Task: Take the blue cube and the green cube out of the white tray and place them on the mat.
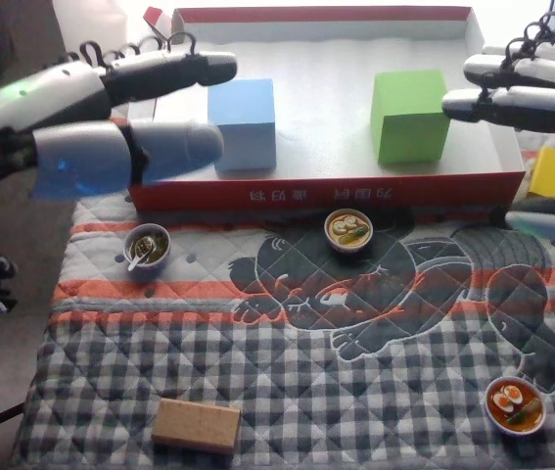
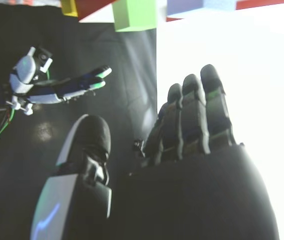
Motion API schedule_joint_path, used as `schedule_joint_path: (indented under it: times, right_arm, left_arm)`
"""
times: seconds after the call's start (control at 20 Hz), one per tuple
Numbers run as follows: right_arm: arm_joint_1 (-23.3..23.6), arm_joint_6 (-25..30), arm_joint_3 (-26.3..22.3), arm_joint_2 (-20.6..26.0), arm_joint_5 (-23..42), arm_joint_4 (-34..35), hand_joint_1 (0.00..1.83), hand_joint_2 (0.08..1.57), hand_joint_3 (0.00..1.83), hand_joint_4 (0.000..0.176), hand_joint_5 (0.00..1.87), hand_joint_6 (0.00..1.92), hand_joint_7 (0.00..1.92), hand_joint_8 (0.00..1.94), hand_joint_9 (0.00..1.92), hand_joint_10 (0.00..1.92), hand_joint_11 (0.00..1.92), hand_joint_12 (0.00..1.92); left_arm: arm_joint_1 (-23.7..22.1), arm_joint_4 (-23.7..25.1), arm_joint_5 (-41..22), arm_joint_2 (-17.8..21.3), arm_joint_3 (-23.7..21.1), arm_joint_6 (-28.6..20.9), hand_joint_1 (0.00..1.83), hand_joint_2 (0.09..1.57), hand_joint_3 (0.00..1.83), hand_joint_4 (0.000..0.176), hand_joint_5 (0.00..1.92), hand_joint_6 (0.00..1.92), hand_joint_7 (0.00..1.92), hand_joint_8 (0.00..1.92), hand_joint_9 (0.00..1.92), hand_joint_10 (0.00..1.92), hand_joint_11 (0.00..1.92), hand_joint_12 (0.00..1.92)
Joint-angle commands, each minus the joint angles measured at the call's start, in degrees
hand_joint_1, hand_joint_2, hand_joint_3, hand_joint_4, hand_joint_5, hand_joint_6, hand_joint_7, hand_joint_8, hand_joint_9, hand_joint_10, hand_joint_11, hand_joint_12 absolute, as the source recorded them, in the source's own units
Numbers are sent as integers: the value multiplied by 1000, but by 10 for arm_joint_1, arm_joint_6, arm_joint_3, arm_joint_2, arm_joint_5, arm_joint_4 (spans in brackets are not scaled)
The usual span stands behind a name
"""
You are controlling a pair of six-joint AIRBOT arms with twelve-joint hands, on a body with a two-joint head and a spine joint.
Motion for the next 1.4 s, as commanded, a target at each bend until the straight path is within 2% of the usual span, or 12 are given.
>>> schedule_joint_path:
  times: [0.0, 0.1, 0.2, 0.25, 0.4, 0.55, 0.65, 0.75, 0.8, 0.9, 1.1, 1.35]
  right_arm:
    - [12, 3, 3, -2, 67, 14, 702, 1163, 16, 60, 366, 5, 174, 2, 111, 11, 0, 376]
    - [27, 3, 11, -10, 67, 18, 689, 1189, 1, 25, 382, 2, 234, 3, 170, 6, 0, 484]
    - [44, 3, 21, -19, 67, 20, 649, 1192, 0, 87, 366, 2, 224, 4, 199, 16, 32, 470]
    - [56, 3, 28, -27, 67, 24, 687, 1194, 0, 64, 379, 6, 230, 5, 187, 8, 6, 465]
    - [82, 3, 53, -53, 46, 36, 497, 1170, 0, 109, 323, 0, 232, 0, 178, 0, 0, 341]
    - [121, 3, 86, -83, -8, 35, 461, 1109, 0, 105, 259, 0, 185, 0, 138, 0, 0, 328]
    - [140, 3, 103, -98, -34, 35, 583, 1071, 0, 128, 242, 0, 150, 0, 85, 0, 0, 246]
    - [155, 3, 116, -109, -53, 35, 574, 1043, 0, 122, 175, 0, 117, 1, 95, 2, 0, 350]
    - [159, 3, 121, -114, -60, 35, 551, 1010, 0, 159, 126, 0, 70, 0, 71, 0, 0, 349]
    - [178, 3, 146, -139, -100, 35, 524, 975, 1, 174, 49, 0, 26, 0, 57, 0, 0, 481]
    - [197, 3, 197, -189, -170, 35, 644, 943, 0, 176, 52, 2, 29, 3, 52, 1, 0, 520]
    - [201, 22, 248, -230, -230, 35, 776, 941, 1, 146, 77, 1, 30, 3, 50, 1, 0, 420]
  left_arm:
    - [-8, -8, -76, -3, 4, -2, 34, 1166, 3, 176, 261, 3, 166, 2, 78, 3, 0, 318]
    - [-13, -15, -75, -10, 14, -2, 135, 1160, 0, 176, 198, 2, 118, 0, 63, 0, 0, 328]
    - [-26, -24, -71, -23, 30, -2, 213, 1143, 0, 176, 236, 3, 146, 2, 76, 2, 0, 431]
    - [-41, -29, -68, -35, 45, 1, 263, 1134, 0, 176, 248, 2, 146, 1, 56, 3, 0, 349]
    - [-79, -74, -45, -61, 51, 124, 390, 1111, 0, 176, 202, 5, 132, 4, 9, 3, 0, 48]
    - [-101, -124, -8, -94, 69, 240, 287, 1112, 0, 176, 152, 0, 101, 1, 12, 2, 10, 50]
    - [-111, -151, 23, -123, 104, 245, 200, 1093, 0, 176, 112, 0, 120, 5, 1, 0, 1, 50]
    - [-121, -174, 62, -152, 149, 245, 401, 1052, 0, 176, 107, 0, 97, 2, 0, 0, 0, 47]
    - [-123, -181, 72, -163, 166, 245, 424, 1030, 0, 176, 100, 1, 87, 1, 0, 0, 0, 9]
    - [-129, -190, 104, -194, 210, 246, 475, 974, 0, 176, 97, 1, 85, 1, 0, 0, 0, 0]
    - [-141, -283, 145, -234, 243, 408, 536, 952, 0, 176, 138, 16, 109, 5, 0, 0, 0, 0]
    - [-138, -315, 190, -275, 297, 428, 411, 970, 3, 176, 138, 6, 97, 8, 29, 9, 0, 0]
